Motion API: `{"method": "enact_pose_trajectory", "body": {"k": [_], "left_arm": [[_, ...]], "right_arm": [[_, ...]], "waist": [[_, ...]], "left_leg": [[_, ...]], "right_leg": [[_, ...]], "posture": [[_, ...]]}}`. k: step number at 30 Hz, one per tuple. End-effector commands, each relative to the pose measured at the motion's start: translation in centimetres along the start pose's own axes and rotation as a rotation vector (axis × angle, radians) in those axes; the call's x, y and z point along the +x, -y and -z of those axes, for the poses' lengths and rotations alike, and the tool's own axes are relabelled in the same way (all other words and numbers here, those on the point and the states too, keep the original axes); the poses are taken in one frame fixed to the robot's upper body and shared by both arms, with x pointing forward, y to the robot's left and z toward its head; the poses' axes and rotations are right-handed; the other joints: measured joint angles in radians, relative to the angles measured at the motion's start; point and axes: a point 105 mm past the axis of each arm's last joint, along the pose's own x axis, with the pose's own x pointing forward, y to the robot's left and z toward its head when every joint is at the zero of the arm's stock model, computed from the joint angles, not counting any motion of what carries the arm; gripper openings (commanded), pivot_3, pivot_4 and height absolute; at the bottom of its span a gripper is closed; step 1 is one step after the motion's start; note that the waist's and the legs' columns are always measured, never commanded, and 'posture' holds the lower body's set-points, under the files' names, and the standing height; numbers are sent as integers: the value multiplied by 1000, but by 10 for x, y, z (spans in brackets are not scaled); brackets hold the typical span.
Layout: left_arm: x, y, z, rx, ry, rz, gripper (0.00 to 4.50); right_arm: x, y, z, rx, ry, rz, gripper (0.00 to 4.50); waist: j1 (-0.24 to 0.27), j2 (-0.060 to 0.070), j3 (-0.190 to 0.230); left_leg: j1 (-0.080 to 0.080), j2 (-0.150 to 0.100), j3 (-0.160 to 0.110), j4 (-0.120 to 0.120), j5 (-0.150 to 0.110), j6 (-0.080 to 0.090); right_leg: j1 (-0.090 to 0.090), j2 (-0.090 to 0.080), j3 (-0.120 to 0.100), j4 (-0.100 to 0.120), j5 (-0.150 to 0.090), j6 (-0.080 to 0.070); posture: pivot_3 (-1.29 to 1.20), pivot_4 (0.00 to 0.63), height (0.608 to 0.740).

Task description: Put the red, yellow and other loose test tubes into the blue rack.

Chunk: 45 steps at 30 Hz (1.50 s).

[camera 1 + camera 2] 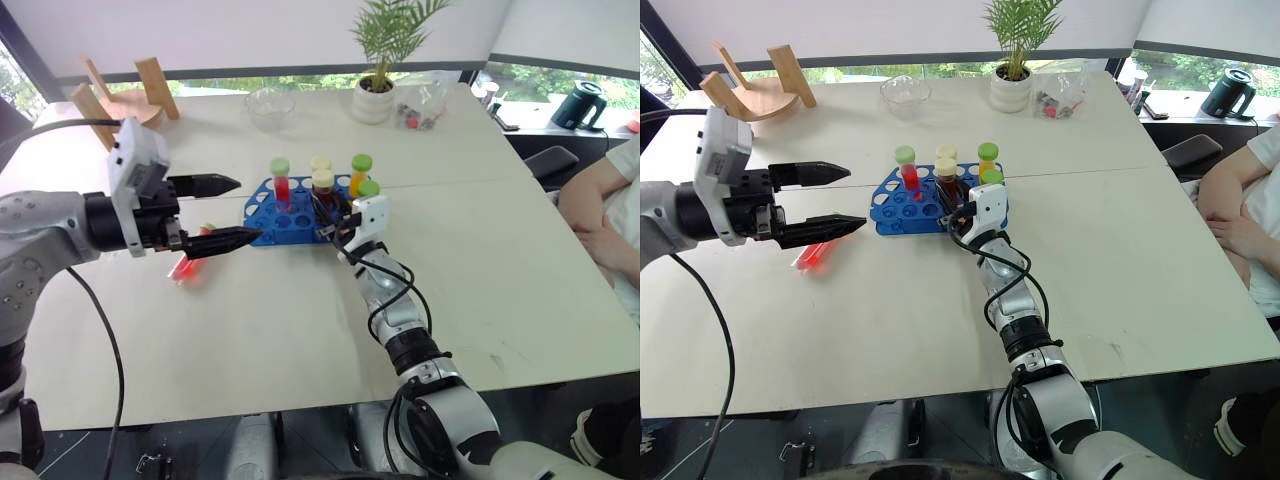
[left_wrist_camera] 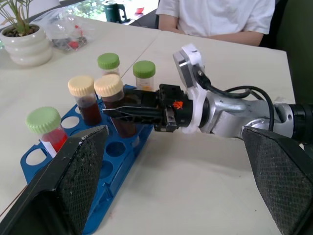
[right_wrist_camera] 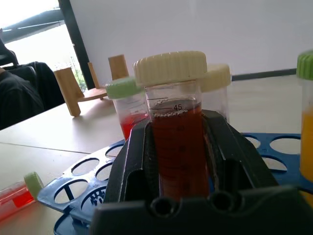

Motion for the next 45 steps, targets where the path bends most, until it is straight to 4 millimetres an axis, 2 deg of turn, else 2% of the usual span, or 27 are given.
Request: {"method": "enact_pose_trajectory", "body": {"k": [1, 2, 3, 4, 8, 9, 15, 18, 22, 24, 28, 32, 40, 45], "left_arm": [[0, 3, -8, 27, 20, 7, 4500], [0, 4, -8, 27, 20, 7, 4500], [0, 4, -8, 26, 20, 7, 4500], [0, 4, -8, 25, 20, 6, 4500], [-1, 3, -4, 15, 12, -8, 4500], [-1, 1, -1, 7, 3, -24, 4500], [0, -20, 21, 20, -124, -192, 4500], [1, -41, 38, -40, -222, -321, 4500], [-2, -72, 65, -166, -371, -479, 4500], [-6, -80, 81, -217, -465, -523, 4500], [-9, -85, 106, -316, -647, -542, 4500], [-4, -89, 116, -417, -737, -562, 4500], [8, -95, 126, -439, -796, -562, 4500], [16, -105, 132, -417, -794, -567, 4500]], "right_arm": [[4, -5, -7, 2, 27, -18, 864], [3, -5, -5, 9, 20, -23, 864], [2, -6, -4, 15, 16, -26, 1909], [1, -6, -4, 12, 15, -30, 2229], [-9, -3, -8, -22, 17, -32, 4251], [-14, -1, -12, -20, 14, -37, 4386], [-50, 1, -39, 13, -78, -159, 4386], [-71, -12, -54, 63, -162, -334, 4386], [-94, -25, -80, 0, -244, -625, 4386], [-99, -24, -91, -44, -272, -724, 4386], [-102, -14, -117, -169, -312, -911, 4386], [-100, -14, -134, -211, -316, -1007, 4386], [-98, -17, -142, -241, -293, -1026, 4386], [-105, -18, -147, -245, -302, -1041, 4386]], "waist": [[0, 0, 0], [0, 0, 0], [0, 0, 0], [0, 0, 0], [3, 0, 0], [4, 0, 0], [7, 0, 0], [7, 0, 0], [12, 0, 0], [8, -1, 1], [11, -2, 2], [20, -4, 3], [31, -4, 3], [31, -4, 3]], "left_leg": [[0, 0, 0, 0, 0, 0], [0, 0, 0, 0, 0, 0], [0, 0, 0, 0, 0, 0], [0, 0, 0, 0, 0, 0], [0, 0, 0, 0, 0, 0], [0, 0, -1, 0, 0, 0], [0, -1, -1, 0, 0, 0], [1, -1, -1, 0, 0, 0], [1, 0, -2, 1, 0, 0], [1, -1, -2, 1, 0, 1], [1, 0, -2, 1, -1, 1], [0, 0, -3, 0, -1, 2], [-1, -1, -2, 2, -2, 3], [-1, -1, -2, 2, -1, 3]], "right_leg": [[0, 0, 0, 0, 0, 0], [0, 0, 0, 0, 0, 0], [0, 0, 0, 0, 0, 0], [1, 0, 0, 0, 0, 0], [0, 0, 0, 0, 0, 0], [1, 0, 0, -1, 0, 0], [1, -1, 0, -1, 0, 0], [3, 0, -1, -1, 0, 0], [3, 1, -1, -1, 0, 0], [3, 1, -1, -2, 0, 0], [3, 2, -1, -2, -1, 0], [2, 2, -2, -4, -1, 0], [3, 1, -2, -5, -1, 1], [3, 1, -2, -4, -1, 1]], "posture": [[0, 150, 740], [0, 150, 740], [0, 150, 740], [0, 150, 740], [0, 150, 740], [0, 150, 740], [0, 150, 740], [0, 150, 740], [0, 150, 740], [0, 150, 740], [0, 150, 740], [0, 150, 740], [0, 150, 740], [0, 150, 740]]}}
